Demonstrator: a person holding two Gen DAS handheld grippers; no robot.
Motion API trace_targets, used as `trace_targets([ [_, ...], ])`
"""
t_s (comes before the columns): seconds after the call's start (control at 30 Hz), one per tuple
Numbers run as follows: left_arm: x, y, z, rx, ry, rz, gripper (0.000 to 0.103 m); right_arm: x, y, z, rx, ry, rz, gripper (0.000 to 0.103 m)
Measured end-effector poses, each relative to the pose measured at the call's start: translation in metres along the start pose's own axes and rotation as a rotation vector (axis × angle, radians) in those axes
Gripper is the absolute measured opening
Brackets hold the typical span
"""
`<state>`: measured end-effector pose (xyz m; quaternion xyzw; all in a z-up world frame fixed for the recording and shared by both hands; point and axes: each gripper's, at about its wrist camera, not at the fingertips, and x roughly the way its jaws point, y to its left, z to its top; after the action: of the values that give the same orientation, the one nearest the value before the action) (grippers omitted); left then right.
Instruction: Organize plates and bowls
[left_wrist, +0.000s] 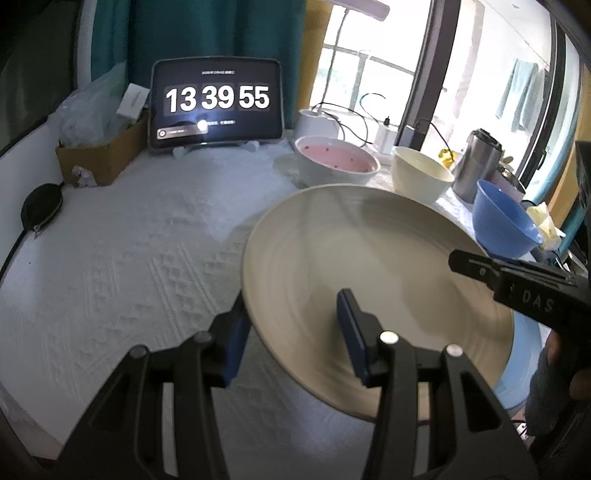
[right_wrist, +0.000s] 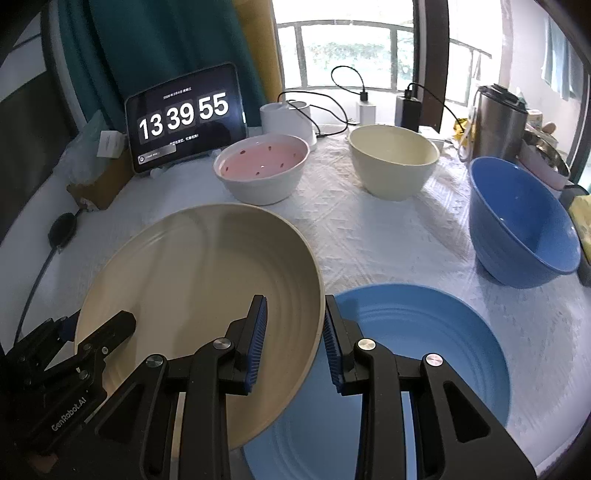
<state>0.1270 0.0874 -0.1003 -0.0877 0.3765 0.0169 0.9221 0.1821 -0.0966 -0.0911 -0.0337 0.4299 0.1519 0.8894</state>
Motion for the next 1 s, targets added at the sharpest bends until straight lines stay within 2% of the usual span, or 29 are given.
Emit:
trace_targets([
  [1.0, -0.011, -0.072, -0.020, 0.120, 0.028, -0.046, 0.048, -0.037, -0.066, -0.037, 0.111, -0.032, -0.031, 0.032],
])
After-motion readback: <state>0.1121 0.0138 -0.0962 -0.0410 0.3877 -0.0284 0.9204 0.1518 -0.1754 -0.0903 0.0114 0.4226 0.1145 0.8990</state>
